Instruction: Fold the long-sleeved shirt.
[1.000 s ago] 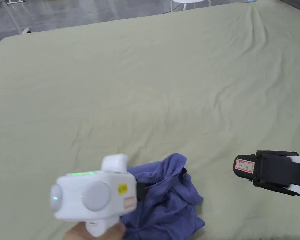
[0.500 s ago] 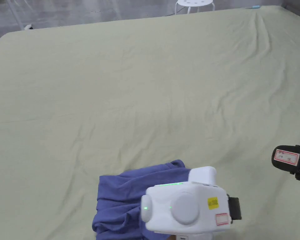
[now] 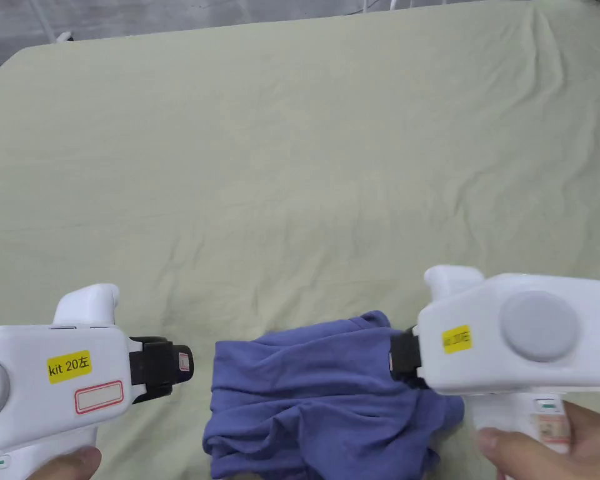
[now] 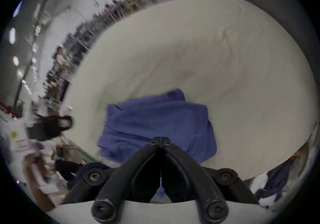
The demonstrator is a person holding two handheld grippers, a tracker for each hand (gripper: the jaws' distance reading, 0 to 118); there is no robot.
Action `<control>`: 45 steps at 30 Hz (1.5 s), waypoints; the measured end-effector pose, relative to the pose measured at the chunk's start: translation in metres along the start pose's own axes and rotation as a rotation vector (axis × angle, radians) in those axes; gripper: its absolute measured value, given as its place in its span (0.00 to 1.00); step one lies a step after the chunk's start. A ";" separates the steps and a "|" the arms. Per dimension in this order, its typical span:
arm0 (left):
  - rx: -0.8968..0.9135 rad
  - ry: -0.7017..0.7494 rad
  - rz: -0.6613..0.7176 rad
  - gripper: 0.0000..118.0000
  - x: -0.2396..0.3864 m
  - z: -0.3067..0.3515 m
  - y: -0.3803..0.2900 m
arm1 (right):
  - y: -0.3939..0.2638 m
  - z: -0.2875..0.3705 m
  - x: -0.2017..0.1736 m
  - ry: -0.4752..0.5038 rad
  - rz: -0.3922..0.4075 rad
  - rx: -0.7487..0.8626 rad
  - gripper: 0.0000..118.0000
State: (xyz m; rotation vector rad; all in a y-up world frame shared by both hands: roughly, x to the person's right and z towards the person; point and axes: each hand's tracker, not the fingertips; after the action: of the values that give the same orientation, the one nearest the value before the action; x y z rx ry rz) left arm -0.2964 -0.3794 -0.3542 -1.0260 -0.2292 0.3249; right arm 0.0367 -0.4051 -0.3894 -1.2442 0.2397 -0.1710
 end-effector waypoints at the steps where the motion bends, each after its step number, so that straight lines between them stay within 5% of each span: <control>1: -0.010 -0.002 0.007 0.00 -0.003 -0.004 -0.002 | 0.001 -0.020 -0.002 -0.048 0.020 -0.048 0.00; 3: -0.027 -0.010 0.015 0.00 -0.004 -0.013 -0.004 | -0.002 -0.060 -0.004 -0.169 0.044 -0.152 0.00; 9: -0.043 -0.060 0.039 0.00 -0.008 -0.035 -0.002 | -0.006 -0.073 0.010 -0.109 0.021 -0.136 0.00; 10: -0.041 -0.076 0.049 0.09 -0.010 -0.039 -0.001 | -0.008 -0.071 0.013 -0.097 0.023 -0.133 0.00; 11: -0.030 -0.128 0.062 0.33 -0.016 -0.044 0.001 | -0.010 -0.072 0.017 -0.078 0.024 -0.127 0.00; 13: -0.034 -0.171 0.069 1.00 -0.023 -0.061 0.000 | -0.011 -0.071 0.026 -0.028 0.006 -0.115 0.00; 15: -0.025 -0.223 0.103 0.99 -0.035 -0.078 0.007 | -0.012 -0.071 0.035 0.024 -0.048 -0.114 0.00; 18: -0.240 -0.306 0.262 0.98 -0.048 -0.114 0.004 | -0.008 -0.073 0.047 0.079 -0.120 -0.141 0.00; 20: -0.311 -0.472 0.376 0.98 -0.046 -0.137 -0.003 | -0.005 -0.074 0.052 0.096 -0.133 -0.155 0.00; 24: -0.332 -0.656 0.410 0.80 -0.061 -0.187 -0.006 | -0.005 -0.075 0.059 0.135 -0.183 -0.162 0.00; 27: -0.386 -0.495 0.318 0.25 -0.023 -0.188 -0.022 | -0.005 -0.076 0.058 0.137 -0.192 -0.165 0.00; 32: -0.315 -0.593 0.346 0.21 -0.063 -0.160 0.004 | -0.002 -0.058 0.043 0.111 -0.206 -0.139 0.00; 37: -0.250 -0.555 0.279 0.18 -0.060 -0.065 0.009 | 0.002 -0.030 -0.022 0.154 -0.164 -0.011 0.00; 45: -0.198 -0.156 0.281 0.18 -0.225 0.033 0.039 | 0.009 -0.042 -0.164 0.317 0.043 -0.047 0.00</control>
State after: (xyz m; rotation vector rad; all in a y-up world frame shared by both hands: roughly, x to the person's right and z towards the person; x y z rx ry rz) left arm -0.5225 -0.4174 -0.3795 -1.2325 -0.2613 0.6486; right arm -0.1322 -0.3982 -0.3966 -1.2548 0.5469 -0.3275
